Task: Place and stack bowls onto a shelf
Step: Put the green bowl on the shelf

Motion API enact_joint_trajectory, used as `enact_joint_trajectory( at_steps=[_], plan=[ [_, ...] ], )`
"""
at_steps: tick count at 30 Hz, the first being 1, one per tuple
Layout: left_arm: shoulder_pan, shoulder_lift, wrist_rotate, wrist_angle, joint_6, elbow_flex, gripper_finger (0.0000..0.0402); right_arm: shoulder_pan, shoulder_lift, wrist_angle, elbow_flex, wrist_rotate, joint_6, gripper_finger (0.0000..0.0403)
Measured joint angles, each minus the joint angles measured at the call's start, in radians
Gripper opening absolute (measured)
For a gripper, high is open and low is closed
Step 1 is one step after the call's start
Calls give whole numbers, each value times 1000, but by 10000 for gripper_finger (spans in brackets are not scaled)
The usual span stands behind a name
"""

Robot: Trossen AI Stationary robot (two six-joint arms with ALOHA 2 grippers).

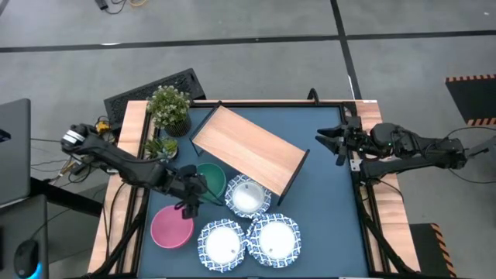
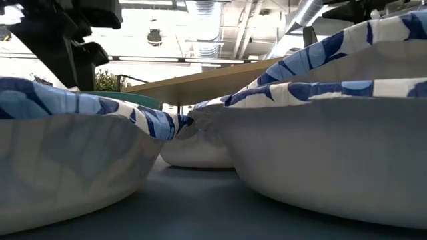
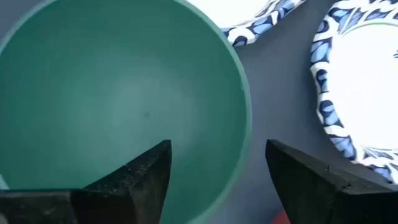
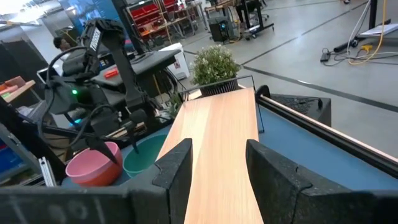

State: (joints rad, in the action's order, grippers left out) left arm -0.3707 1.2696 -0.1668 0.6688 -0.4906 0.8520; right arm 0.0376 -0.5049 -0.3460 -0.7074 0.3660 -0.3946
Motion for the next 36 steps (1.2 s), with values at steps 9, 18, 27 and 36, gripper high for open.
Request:
enact_joint_trajectory(
  at_steps=[9, 18, 27, 36],
  plan=[
    [50, 40, 46, -62, 61, -1, 218, 0, 2, -11, 0, 0, 1, 177],
    [61, 94, 110, -57, 79, -1, 178, 0, 2, -17, 0, -1, 2, 177],
    [61, 78, 110, -64, 42, -1, 107, 0, 2, -17, 0, -1, 2, 177],
    [64, 86, 160, -68, 58, 0, 11, 0, 2, -17, 0, -1, 1, 177]
  ],
)
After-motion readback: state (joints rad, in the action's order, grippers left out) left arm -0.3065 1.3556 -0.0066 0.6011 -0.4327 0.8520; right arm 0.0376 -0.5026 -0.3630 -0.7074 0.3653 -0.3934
